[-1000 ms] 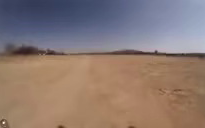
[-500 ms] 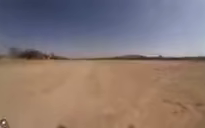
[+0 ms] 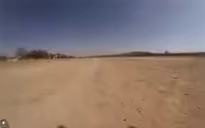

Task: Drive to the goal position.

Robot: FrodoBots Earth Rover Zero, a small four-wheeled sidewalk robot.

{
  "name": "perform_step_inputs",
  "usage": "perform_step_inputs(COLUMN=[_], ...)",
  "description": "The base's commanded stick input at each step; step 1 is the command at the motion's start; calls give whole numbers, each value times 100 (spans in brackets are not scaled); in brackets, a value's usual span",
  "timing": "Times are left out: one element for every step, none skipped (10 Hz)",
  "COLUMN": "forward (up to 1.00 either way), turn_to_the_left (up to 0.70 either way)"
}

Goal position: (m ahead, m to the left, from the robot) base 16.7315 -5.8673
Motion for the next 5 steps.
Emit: perform_step_inputs(forward=[100,100,100,100,100], turn_to_the_left=[0,0,0,0,0])
